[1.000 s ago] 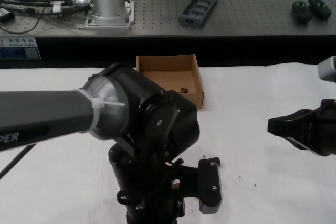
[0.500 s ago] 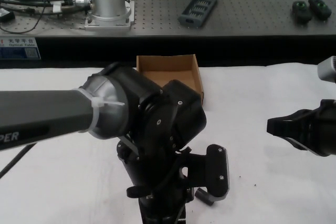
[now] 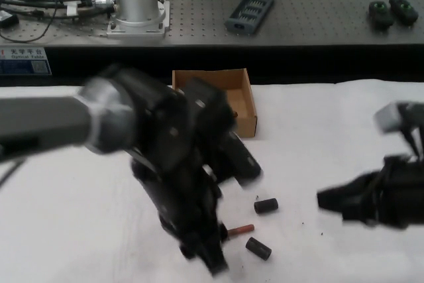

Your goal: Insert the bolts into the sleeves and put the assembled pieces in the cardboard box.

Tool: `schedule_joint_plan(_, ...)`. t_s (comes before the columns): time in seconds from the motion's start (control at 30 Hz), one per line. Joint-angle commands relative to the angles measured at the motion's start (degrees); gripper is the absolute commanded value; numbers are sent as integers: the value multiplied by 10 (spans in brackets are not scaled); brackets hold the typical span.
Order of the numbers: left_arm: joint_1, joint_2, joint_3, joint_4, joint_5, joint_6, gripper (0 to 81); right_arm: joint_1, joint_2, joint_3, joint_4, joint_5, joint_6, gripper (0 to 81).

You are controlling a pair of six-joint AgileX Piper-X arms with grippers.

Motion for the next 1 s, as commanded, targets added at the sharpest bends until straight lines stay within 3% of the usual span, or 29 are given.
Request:
schedule_joint_plan(0.0,42,-34,0,-24,17,-73,398,20,-11,-3,26,-7,-33,4)
schedule_joint_plan(0.13,96,-92,1,-27,73,-105,378,60,-28,-16,37,48,-60,4)
schedule_joint_plan(0.23,137,-148,0,-35,113,-114,314,86,-33,-41,36,84,-117,4)
schedule_joint_plan(0.33,178,-207,0,-47,139,-143,302,104,-26,-67,36,117,-163,0)
schedule_joint_plan(0.53,245,-318,1,-55,143,-210,302,108,17,-87,41,122,-169,152)
schedule_joint_plan(0.63,262,-367,23,-69,139,-234,302,109,48,-95,60,136,-161,222)
schedule_joint_plan(0.97,270,-502,267,-197,130,-295,302,187,162,-145,118,174,-199,223)
